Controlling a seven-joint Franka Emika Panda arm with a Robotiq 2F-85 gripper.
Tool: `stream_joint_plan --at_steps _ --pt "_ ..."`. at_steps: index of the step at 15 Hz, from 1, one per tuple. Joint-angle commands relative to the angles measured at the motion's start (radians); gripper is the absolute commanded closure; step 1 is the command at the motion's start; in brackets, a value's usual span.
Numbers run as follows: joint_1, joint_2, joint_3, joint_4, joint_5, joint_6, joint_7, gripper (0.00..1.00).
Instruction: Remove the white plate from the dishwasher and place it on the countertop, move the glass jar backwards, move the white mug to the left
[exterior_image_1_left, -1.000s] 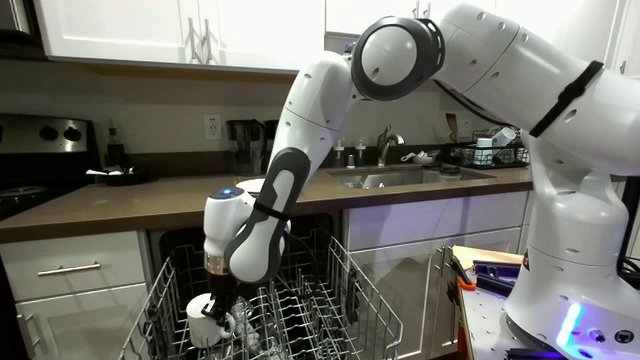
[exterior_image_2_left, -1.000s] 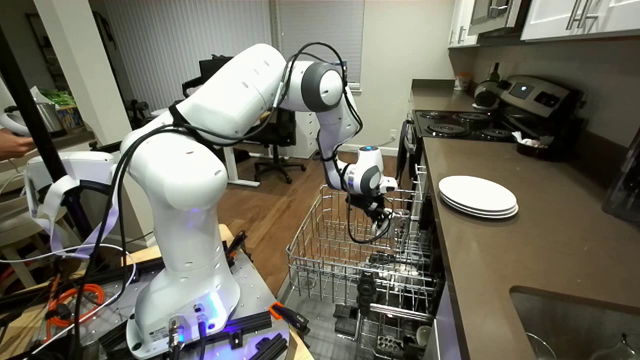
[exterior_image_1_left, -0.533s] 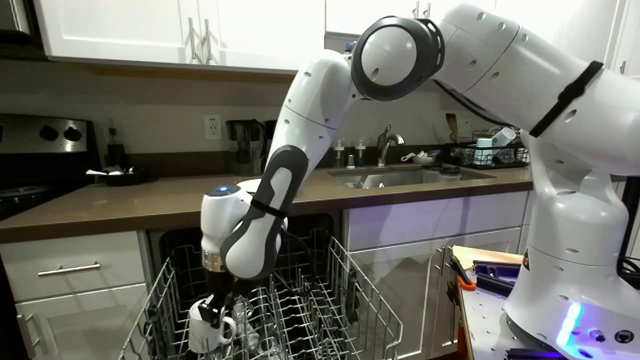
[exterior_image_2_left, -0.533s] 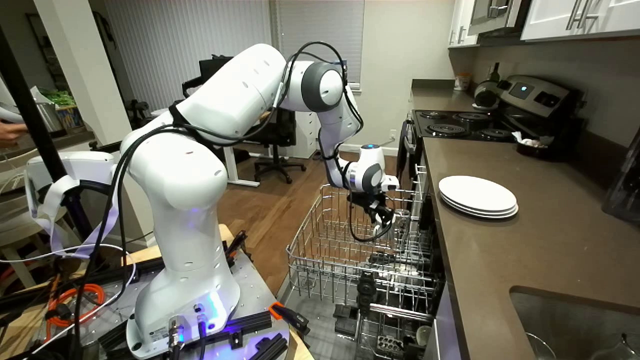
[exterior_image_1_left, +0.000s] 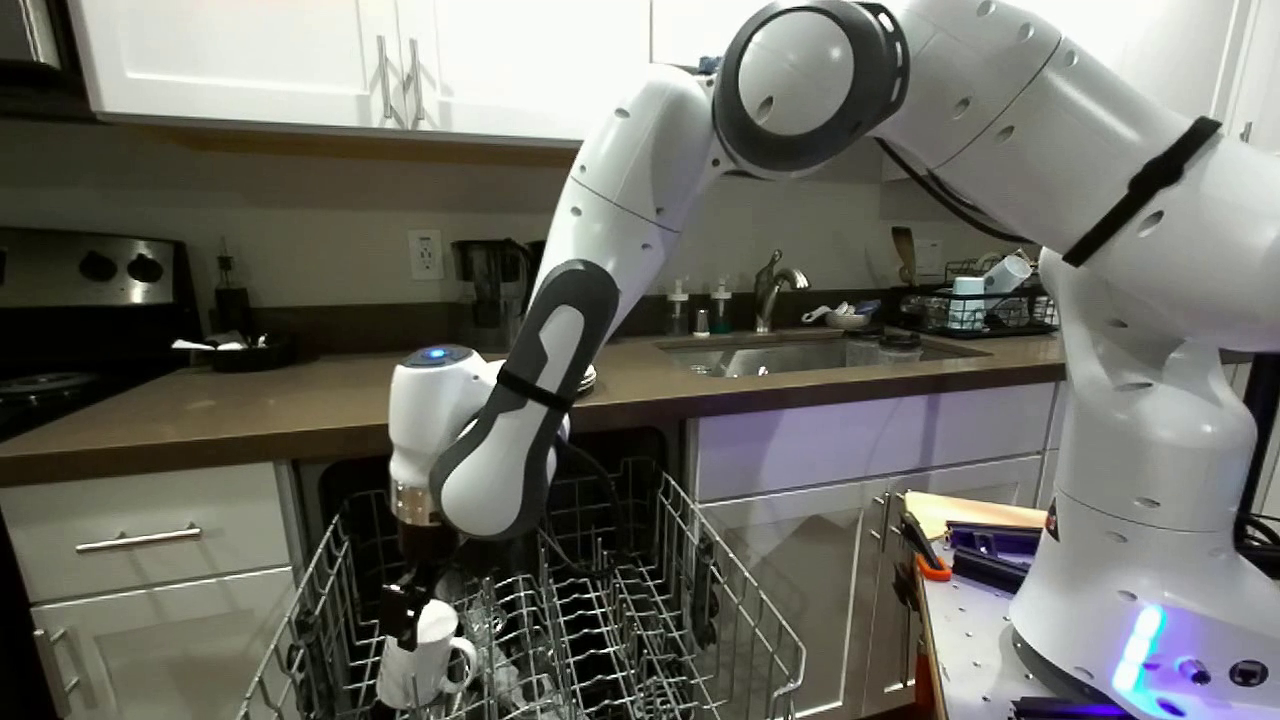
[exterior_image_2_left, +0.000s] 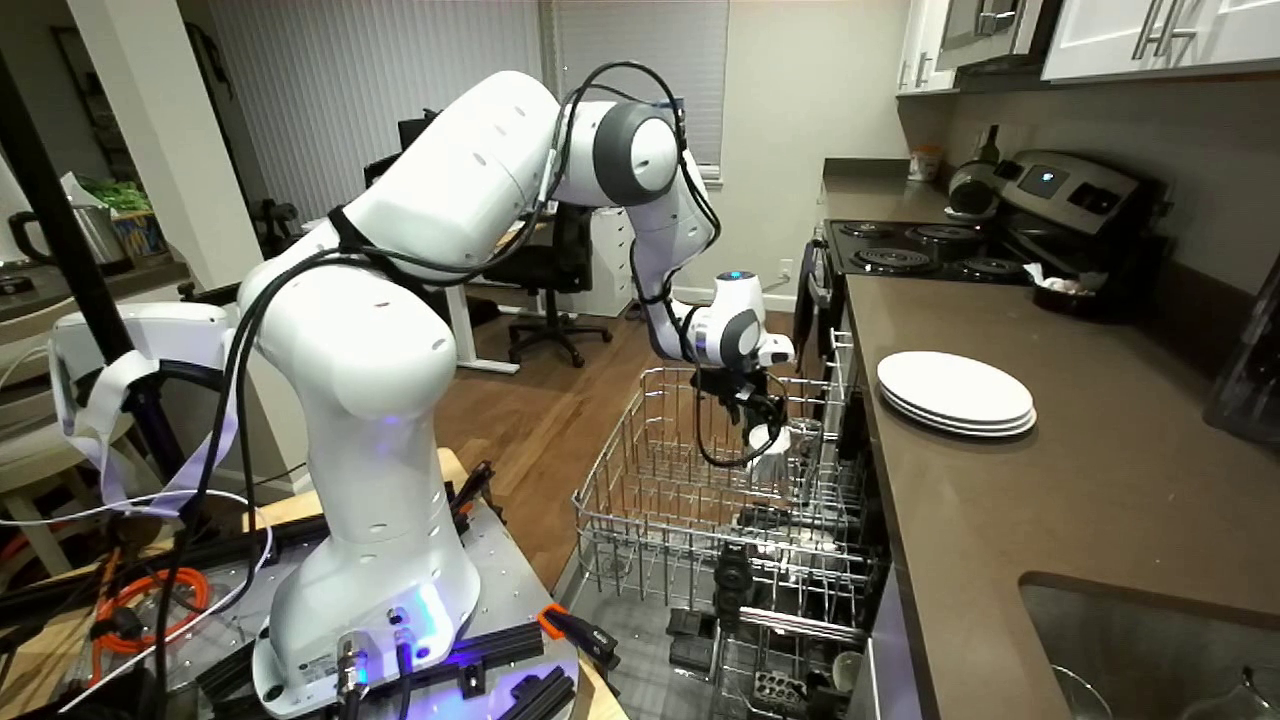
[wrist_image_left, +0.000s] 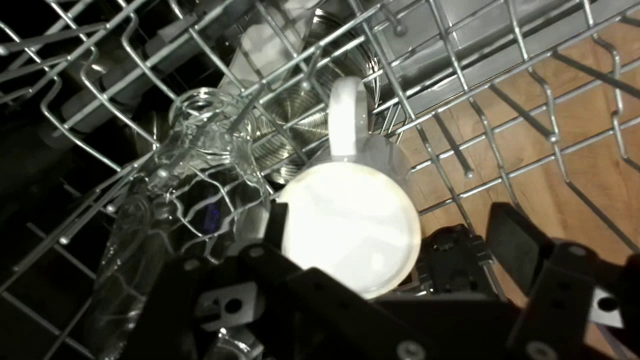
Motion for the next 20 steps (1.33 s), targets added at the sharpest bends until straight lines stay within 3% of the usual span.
stream_joint_plan --at_steps 1,5,8,12,14,17,20 --pt "0.039 -0.131 -0.004 -0.153 0.012 -0.015 -0.013 0.00" --pt "0.099 -0.260 -0.011 -0.317 0.003 -0.028 0.015 0.00" --pt "0.189 -0.367 -0.060 -0.448 -0.032 -0.063 0.080 0.00" --pt "0.316 -0.517 -0.154 -0.612 -0.202 -0.148 0.183 0.00" --pt "0.345 -0.602 -0.175 -0.693 -0.316 -0.164 0.259 0.00" --pt "0.334 -0.727 -0.172 -0.802 -0.452 -0.153 0.384 0.00" --pt "0.229 -0.842 -0.099 -0.897 -0.474 -0.114 0.451 0.00"
